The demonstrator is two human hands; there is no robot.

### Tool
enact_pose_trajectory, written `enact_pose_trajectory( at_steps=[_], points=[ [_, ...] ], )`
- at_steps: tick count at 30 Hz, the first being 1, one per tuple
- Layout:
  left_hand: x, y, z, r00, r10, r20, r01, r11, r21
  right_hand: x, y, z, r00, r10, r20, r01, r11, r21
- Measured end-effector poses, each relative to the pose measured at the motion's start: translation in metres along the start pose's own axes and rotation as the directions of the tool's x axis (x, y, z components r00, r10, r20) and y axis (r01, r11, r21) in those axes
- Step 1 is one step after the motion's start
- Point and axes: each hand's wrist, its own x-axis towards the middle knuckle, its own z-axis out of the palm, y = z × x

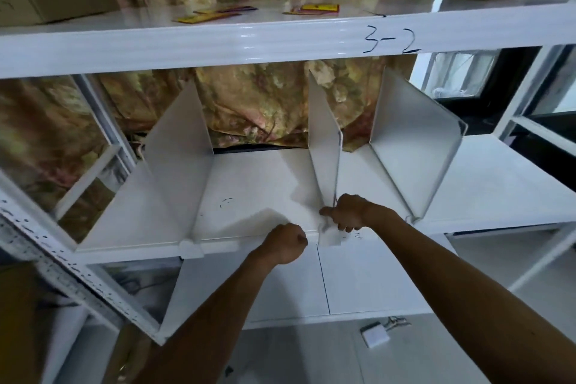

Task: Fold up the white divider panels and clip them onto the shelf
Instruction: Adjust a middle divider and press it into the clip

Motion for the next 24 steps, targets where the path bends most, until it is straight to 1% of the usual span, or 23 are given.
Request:
enact_pose_trajectory(
  at_steps=[3, 4, 6, 8, 9, 13, 15, 16, 18, 20, 22, 24],
  points=[
    [0.006, 0.016, 0.008, 0.998, 0.007, -0.061, -0.007, 1.0, -0.001, -0.004, 0.008, -0.014, 0.984, -0.07, -0.165, 0.055, 0.994, -0.094],
    [0.007, 0.019, 0.011, 0.997, 0.009, -0.072, -0.009, 1.0, 0.002, -0.006, 0.006, -0.02, 0.972, -0.097, -0.212, 0.082, 0.994, -0.079],
    [0.009, 0.024, 0.015, 0.996, 0.01, -0.087, -0.01, 1.0, 0.007, -0.008, -0.002, -0.03, 0.952, -0.131, -0.276, 0.148, 0.988, 0.043],
    [0.012, 0.025, 0.017, 0.995, 0.009, -0.102, -0.009, 1.0, 0.004, -0.008, -0.012, -0.04, 0.94, -0.15, -0.306, 0.203, 0.968, 0.149],
    [0.014, 0.026, 0.017, 0.994, 0.009, -0.107, -0.009, 1.0, -0.002, -0.006, -0.017, -0.043, 0.939, -0.157, -0.307, 0.218, 0.96, 0.175],
    [0.019, 0.025, 0.01, 0.991, 0.018, -0.13, -0.025, 0.998, -0.052, -0.007, -0.03, -0.048, 0.943, -0.167, -0.289, 0.225, 0.958, 0.177],
    [0.023, 0.023, 0.002, 0.988, 0.016, -0.15, -0.034, 0.993, -0.117, -0.005, -0.028, -0.046, 0.944, -0.17, -0.281, 0.227, 0.956, 0.184],
    [0.025, 0.022, -0.004, 0.987, 0.006, -0.162, -0.035, 0.984, -0.177, -0.004, -0.026, -0.045, 0.948, -0.167, -0.271, 0.226, 0.952, 0.206],
    [0.028, 0.025, -0.018, 0.984, -0.03, -0.174, -0.032, 0.937, -0.347, 0.002, -0.023, -0.042, 0.961, -0.151, -0.23, 0.211, 0.942, 0.261],
    [0.03, 0.034, -0.036, 0.981, -0.041, -0.189, -0.064, 0.851, -0.521, 0.005, -0.02, -0.036, 0.975, -0.14, -0.171, 0.188, 0.932, 0.309],
    [0.033, 0.047, -0.056, 0.972, -0.01, -0.234, -0.133, 0.798, -0.588, 0.009, -0.016, -0.028, 0.988, -0.102, -0.118, 0.14, 0.915, 0.379],
    [0.037, 0.064, -0.079, 0.969, 0.043, -0.244, -0.187, 0.772, -0.608, 0.013, -0.011, -0.018, 0.996, -0.05, -0.073, 0.077, 0.897, 0.435]
  ],
)
